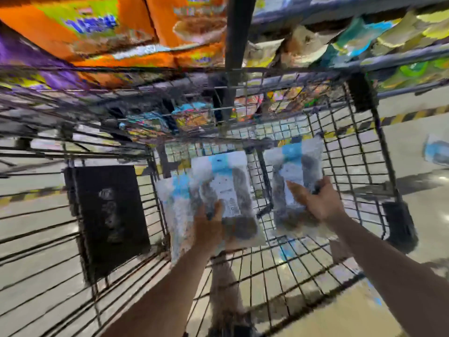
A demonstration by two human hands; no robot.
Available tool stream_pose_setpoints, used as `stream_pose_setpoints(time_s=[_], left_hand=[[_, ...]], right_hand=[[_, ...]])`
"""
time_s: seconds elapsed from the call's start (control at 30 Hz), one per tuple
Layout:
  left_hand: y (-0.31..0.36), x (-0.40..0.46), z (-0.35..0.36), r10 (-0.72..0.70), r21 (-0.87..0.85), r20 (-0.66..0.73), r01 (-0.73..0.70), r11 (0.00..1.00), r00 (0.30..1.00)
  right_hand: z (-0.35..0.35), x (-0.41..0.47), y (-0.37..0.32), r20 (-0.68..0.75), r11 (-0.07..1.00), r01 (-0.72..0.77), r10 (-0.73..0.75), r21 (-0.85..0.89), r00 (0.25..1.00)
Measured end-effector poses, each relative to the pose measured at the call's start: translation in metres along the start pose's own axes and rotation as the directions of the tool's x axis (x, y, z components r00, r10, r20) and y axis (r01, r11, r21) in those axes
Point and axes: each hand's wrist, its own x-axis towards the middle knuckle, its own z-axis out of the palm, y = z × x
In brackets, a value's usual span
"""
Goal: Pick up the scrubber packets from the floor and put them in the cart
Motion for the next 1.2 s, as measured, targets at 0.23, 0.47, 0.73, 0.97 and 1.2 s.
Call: stream_pose_setpoints(time_s=[0.23, 0.47, 0.73, 0.97, 1.2], left_hand=[[-0.027, 0.019, 0.025, 0.147, 0.301, -0.056, -0.124, 0.946, 0.988], [-0.015, 0.007, 0.017, 0.213, 0.562, 0.113, -0.240, 0.792, 0.970], [0.082, -0.059, -0.030, 0.227, 0.781, 0.247, -0.332, 0.529, 0.942], [0.191, -0.165, -0.097, 0.367, 0.909, 0.360, -0.411, 0.069, 0.858], [0.189, -0.299, -0.147, 0.587, 0.811, 0.541, -0.559, -0.174, 0.602]], right_hand=[[0.028, 0.021, 0.015, 0.051, 0.984, -0.025, 0.035, -0.179, 0.998], [0.025, 0.008, -0.015, 0.086, 0.881, 0.120, -0.091, -0.457, 0.992], [-0.016, -0.073, -0.080, 0.169, 0.760, 0.183, -0.098, -0.624, 0.981], [-0.096, -0.228, -0.124, -0.046, 0.649, 0.267, -0.423, -0.713, 0.905], [-0.141, -0.375, -0.064, -0.322, 0.721, 0.191, -0.509, -0.666, 0.798]])
